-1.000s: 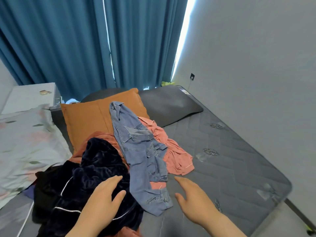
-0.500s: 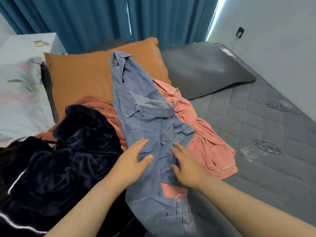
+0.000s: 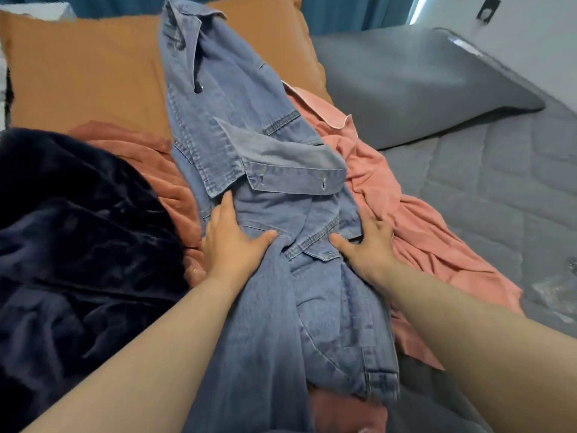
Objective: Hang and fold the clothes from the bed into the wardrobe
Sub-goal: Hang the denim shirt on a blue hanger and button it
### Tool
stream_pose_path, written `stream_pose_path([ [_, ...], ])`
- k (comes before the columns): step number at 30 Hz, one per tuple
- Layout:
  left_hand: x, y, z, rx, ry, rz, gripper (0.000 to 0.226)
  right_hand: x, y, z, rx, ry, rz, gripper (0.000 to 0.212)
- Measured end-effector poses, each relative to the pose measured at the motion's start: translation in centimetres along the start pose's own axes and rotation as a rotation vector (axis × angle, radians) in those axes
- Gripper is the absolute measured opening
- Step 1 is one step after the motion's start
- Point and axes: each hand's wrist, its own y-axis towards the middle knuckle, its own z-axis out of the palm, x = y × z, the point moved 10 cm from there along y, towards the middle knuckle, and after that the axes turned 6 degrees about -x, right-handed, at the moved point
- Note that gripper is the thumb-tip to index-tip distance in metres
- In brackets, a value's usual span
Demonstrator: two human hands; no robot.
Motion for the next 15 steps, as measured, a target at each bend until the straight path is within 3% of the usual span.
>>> stream_pose_path([
  [5, -0.2, 1.0, -2.5, -0.088, -0.126, -0.165, 0.067, 0.2, -0.1, 0.0, 0.001, 0.016, 0.040, 0.057],
  [9, 0.5, 4.3, -1.9, -0.035, -0.710, -0.625, 0.042, 0.1, -0.1, -0.4, -0.013, 0.016, 0.003, 0.032],
  [12, -0.6, 3.4, -1.8, 0.063, -0.898, -0.823, 0.007, 0.6, -2.0, -1.0, 0.021, 0.089, 0.005, 0.009],
  [15, -3.9, 1.1, -3.5, 0.114, -1.162, -0.810, 0.021, 2.4, -5.3, -3.2, 0.044, 0.199, -0.056, 0.008],
])
